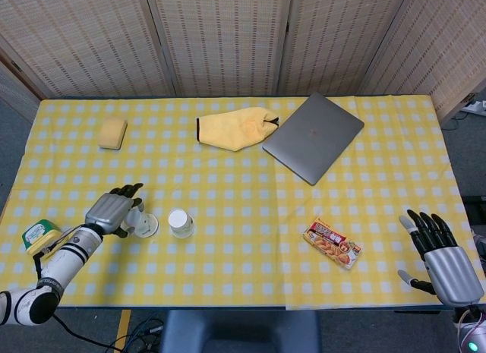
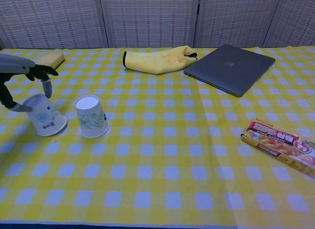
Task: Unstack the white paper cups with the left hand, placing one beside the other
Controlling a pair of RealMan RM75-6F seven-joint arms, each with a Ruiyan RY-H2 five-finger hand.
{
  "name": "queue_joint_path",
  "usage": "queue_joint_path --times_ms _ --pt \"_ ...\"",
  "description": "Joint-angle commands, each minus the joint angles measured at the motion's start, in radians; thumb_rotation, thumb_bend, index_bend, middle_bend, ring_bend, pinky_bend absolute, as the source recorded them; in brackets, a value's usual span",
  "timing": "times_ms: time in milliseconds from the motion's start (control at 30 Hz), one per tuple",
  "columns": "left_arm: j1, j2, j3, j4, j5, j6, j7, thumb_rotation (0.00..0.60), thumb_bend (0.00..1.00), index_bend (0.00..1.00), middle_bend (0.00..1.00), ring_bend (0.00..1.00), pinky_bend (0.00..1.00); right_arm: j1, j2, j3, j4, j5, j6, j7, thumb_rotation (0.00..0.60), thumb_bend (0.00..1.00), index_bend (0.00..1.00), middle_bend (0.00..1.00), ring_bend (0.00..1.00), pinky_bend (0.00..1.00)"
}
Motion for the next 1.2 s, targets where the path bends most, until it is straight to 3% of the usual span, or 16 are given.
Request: queue_joint_path --times_ms 33,300,433,600,733,833,967,1067,1200 --pt "0.008 -0.01 -0.002 0.013 0.011 -0.006 -0.012 0.6 0.35 0.37 0.0 0.0 0.17 0.0 -0.001 0.0 -0.001 0.0 0.0 -0.003 0.6 0.12 0.0 0.0 0.0 0.0" --pt "0.029 0.039 -0.019 -0.054 0.051 0.017 -0.036 0.6 0.35 0.14 0.0 0.0 0.17 -0.008 0.0 -0.003 -0.002 -0.012 0.019 0.0 0.6 0.12 0.0 0.0 0.0 0.0" --pt "0.043 0.114 -0.026 -0.169 0.07 0.073 -0.011 0.6 0.35 0.12 0.0 0.0 0.16 -0.011 0.004 -0.005 0.003 -0.021 0.03 0.013 0.6 0.12 0.0 0.0 0.0 0.0" --pt "0.125 0.24 -0.01 -0.364 0.162 0.226 0.017 0.6 0.35 0.09 0.0 0.0 0.16 -0.015 0.011 -0.011 0.012 -0.04 0.046 0.035 0.6 0.12 0.0 0.0 0.0 0.0" --pt "0.265 0.299 0.034 -0.444 0.336 0.383 -0.043 0.6 0.33 0.02 0.0 0.0 0.17 -0.016 0.015 -0.015 0.017 -0.046 0.051 0.051 0.6 0.12 0.0 0.0 0.0 0.0" --pt "0.392 0.301 0.088 -0.419 0.505 0.506 -0.128 0.6 0.32 0.0 0.0 0.0 0.16 -0.015 0.017 -0.019 0.018 -0.047 0.045 0.059 0.6 0.12 0.0 0.0 0.0 0.0" --pt "0.556 0.247 0.141 -0.29 0.683 0.69 -0.214 0.6 0.32 0.0 0.0 0.0 0.16 -0.011 0.013 -0.019 0.012 -0.044 0.032 0.047 0.6 0.12 0.0 0.0 0.0 0.0" --pt "0.653 0.175 0.134 -0.168 0.718 0.82 -0.262 0.6 0.32 0.0 0.0 0.0 0.16 -0.011 0.006 -0.024 0.006 -0.052 0.027 0.025 0.6 0.12 0.0 0.0 0.0 0.0" --pt "0.735 0.089 0.11 -0.03 0.691 0.901 -0.311 0.6 0.32 0.0 0.0 0.0 0.16 -0.011 -0.006 -0.028 0.002 -0.061 0.02 -0.009 0.6 0.12 0.0 0.0 0.0 0.0"
